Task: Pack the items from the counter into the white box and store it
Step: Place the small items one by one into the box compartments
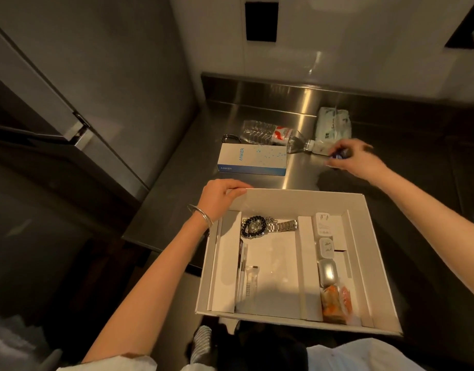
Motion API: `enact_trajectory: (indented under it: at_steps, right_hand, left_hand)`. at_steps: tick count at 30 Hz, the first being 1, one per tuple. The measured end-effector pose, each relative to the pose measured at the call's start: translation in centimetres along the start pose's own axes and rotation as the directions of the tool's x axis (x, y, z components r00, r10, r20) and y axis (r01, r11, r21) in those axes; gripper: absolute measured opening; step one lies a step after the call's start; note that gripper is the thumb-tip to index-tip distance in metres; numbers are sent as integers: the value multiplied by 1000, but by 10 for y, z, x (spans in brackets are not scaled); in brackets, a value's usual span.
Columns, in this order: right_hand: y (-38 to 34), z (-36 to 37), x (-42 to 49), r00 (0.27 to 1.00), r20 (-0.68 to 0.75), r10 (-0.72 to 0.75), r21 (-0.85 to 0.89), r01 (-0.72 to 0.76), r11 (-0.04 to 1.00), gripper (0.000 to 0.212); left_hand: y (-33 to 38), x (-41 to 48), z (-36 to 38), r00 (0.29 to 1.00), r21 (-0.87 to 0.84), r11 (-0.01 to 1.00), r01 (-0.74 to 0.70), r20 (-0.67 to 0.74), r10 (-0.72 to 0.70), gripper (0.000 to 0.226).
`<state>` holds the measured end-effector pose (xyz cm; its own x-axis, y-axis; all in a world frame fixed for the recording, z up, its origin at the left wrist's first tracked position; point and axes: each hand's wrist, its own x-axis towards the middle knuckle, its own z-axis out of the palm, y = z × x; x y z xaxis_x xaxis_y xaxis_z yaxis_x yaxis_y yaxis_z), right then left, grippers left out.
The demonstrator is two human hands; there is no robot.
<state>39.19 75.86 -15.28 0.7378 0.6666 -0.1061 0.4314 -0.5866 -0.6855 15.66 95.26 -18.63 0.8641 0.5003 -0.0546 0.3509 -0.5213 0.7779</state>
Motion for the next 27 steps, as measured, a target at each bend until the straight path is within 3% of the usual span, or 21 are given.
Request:
enact_trajectory:
  at_steps: [2,6,9,12,21,27]
  right_hand:
    - [-32,-8,-27,994,15,-108,107,106,989,22]
    - [-76,0,-83,887,346,-306,108,287,952,22]
    - [-77,39,-109,757,590,-283,22,334,942,25]
    - [-59,82,-124,671,718,-184,-64,328,943,30]
    - [-35,153,-152,545,837,56,-292,358,887,36]
    - [-50,148,-145,543,840,13,-248,362,898,34]
  left_hand:
    - [0,0,0,1000,3,1000,-12,2,12,21]
    - [-1,0,0,1000,-13,1000,-21,9,21,21]
    - [-2,-1,0,999,-13,999,-34,10,34,21]
    - [-2,-1,0,999,-7,999,-46,14,46,21]
    - [-3,-2,0,998,-1,998,-66,7,66,22]
    - [-2,-4,-2,999,-15,999,-41,3,41,22]
